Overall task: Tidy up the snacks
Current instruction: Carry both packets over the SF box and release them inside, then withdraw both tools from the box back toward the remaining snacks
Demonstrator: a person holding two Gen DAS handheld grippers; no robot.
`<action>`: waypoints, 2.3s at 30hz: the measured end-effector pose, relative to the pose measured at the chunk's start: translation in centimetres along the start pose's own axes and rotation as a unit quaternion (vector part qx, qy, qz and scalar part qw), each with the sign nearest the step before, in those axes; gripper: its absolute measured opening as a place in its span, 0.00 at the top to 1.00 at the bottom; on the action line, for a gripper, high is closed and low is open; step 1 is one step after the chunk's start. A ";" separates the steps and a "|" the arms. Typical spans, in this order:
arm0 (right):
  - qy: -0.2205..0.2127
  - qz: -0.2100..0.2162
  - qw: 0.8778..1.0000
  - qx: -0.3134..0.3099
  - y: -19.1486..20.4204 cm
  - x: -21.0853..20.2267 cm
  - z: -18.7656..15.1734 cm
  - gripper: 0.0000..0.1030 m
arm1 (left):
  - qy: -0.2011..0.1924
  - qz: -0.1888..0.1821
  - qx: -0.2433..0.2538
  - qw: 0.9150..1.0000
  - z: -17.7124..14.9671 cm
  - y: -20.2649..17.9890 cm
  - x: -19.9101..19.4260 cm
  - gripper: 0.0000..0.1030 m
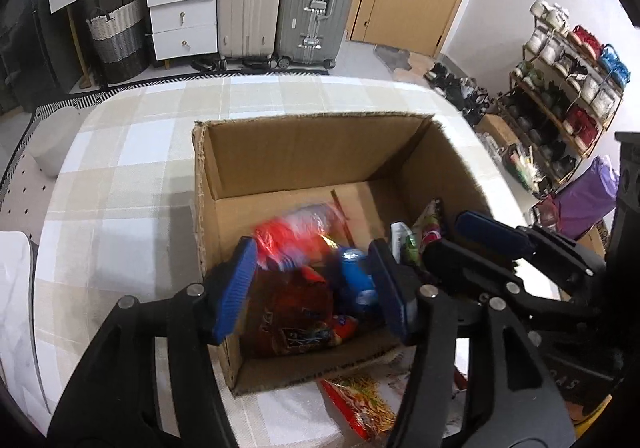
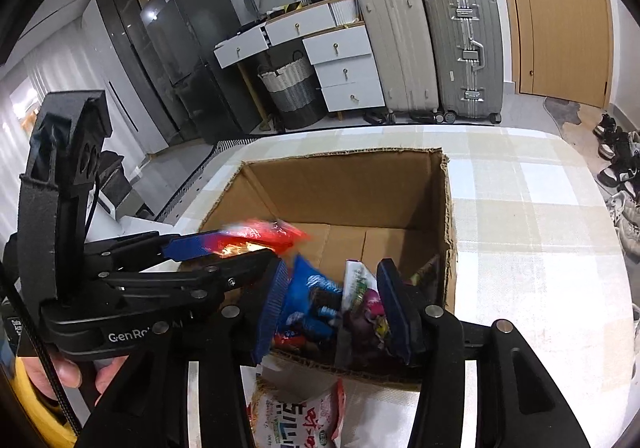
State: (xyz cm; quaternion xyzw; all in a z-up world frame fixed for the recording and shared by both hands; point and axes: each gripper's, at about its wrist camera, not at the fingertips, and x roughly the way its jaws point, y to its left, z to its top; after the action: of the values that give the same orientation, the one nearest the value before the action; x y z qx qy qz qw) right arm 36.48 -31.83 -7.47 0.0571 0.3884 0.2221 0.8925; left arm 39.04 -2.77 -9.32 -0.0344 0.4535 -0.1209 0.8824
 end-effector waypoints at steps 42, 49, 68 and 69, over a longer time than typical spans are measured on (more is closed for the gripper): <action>-0.134 0.001 0.991 -0.028 6.3 -19.1 -4.7 0.04 | -0.134 0.024 0.028 0.990 -8.9 -2.9 -24.7 0.01; -0.148 0.000 0.988 -0.030 8.0 -22.6 -7.5 0.04 | -0.144 0.028 0.036 0.989 -13.2 -3.2 -28.4 0.01; -0.124 -0.006 0.992 -0.010 8.8 -23.8 -15.4 0.04 | -0.064 0.024 0.036 0.997 -24.3 0.2 -25.4 0.01; -0.119 -0.005 0.993 -0.005 8.6 -23.4 -15.8 0.04 | -0.056 0.027 0.039 0.997 -24.9 0.3 -24.7 0.01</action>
State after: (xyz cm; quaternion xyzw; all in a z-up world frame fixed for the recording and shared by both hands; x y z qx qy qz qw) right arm 8.01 -35.57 -0.41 0.0763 0.2788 0.2111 0.9338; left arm 5.11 4.76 -4.38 0.0057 0.3992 -0.1123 0.9099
